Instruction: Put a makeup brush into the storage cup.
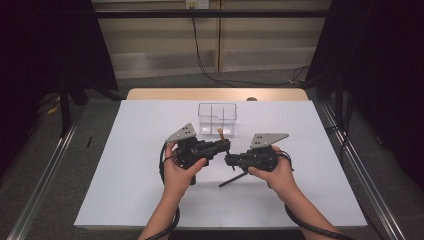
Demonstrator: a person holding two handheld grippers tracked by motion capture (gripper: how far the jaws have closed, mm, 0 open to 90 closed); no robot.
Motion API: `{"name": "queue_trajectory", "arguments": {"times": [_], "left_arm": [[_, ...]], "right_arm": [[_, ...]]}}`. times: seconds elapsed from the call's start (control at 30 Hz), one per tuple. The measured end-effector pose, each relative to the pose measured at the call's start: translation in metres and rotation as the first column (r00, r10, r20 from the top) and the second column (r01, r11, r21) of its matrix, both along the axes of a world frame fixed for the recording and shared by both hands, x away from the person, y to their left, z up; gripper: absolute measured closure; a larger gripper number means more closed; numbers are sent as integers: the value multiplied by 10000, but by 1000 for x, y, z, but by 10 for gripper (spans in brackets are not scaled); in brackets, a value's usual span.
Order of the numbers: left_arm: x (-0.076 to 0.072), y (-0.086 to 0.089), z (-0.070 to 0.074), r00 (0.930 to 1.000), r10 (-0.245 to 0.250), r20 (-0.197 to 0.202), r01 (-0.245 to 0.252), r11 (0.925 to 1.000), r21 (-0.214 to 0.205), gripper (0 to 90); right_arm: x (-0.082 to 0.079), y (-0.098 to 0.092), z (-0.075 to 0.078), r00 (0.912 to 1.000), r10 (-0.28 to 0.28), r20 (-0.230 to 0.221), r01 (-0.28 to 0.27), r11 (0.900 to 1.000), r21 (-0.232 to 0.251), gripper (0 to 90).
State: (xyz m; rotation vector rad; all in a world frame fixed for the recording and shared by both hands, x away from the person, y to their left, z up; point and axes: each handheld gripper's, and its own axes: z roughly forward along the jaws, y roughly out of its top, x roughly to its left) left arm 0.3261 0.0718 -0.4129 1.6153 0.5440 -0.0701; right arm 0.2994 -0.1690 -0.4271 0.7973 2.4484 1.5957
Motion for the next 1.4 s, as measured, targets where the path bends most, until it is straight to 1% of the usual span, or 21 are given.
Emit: {"name": "queue_trajectory", "arguments": {"times": [0.07,0.2,0.23,0.37,0.6,0.77,0.87,0.93,1.03,1.17,1.23,1.33,1.4], "left_arm": [[0,0,-1,10000,29,48,-29,10000,-16,835],[0,-1,-2,10000,46,69,-46,10000,-55,835],[-1,-1,-3,9999,39,125,-39,10000,-8,835],[1,-1,-3,9999,-3,120,3,10000,45,835],[2,-2,-1,9997,4,233,-6,9999,109,835],[2,-2,-1,9996,45,273,-46,10000,51,835],[1,-3,0,9994,16,339,-18,10000,59,835],[0,-4,1,9992,22,405,-24,10000,47,835],[-1,-3,3,9987,58,499,-60,10000,44,835],[-2,0,2,9985,66,540,-73,9999,121,835],[-2,3,2,9984,154,539,-161,9998,134,835],[-2,5,3,9982,242,556,-250,9996,140,835],[-2,6,4,9980,228,585,-237,9996,139,835]], "right_arm": [[0,1,-1,10000,-88,-19,88,9999,51,841],[-1,4,-3,10000,-89,-10,89,9999,109,840],[-1,5,-4,9999,-94,-44,95,9999,142,839],[-2,6,-6,9999,-118,-101,120,9997,200,837],[1,6,-6,9999,-100,-91,103,9995,287,837],[2,7,-5,9999,-105,-73,107,9996,255,836],[1,5,-5,9999,-128,-96,131,9993,340,835],[1,4,-4,9999,-108,-76,111,9994,332,825],[1,5,-3,10000,-56,-39,58,9989,466,806],[-1,7,-3,9999,63,97,-67,9990,440,734],[-2,7,-4,9999,28,148,-33,9994,355,647],[-2,3,-4,9998,-109,189,97,9982,589,535],[-2,0,-2,9992,-57,395,29,9974,715,462]]}}
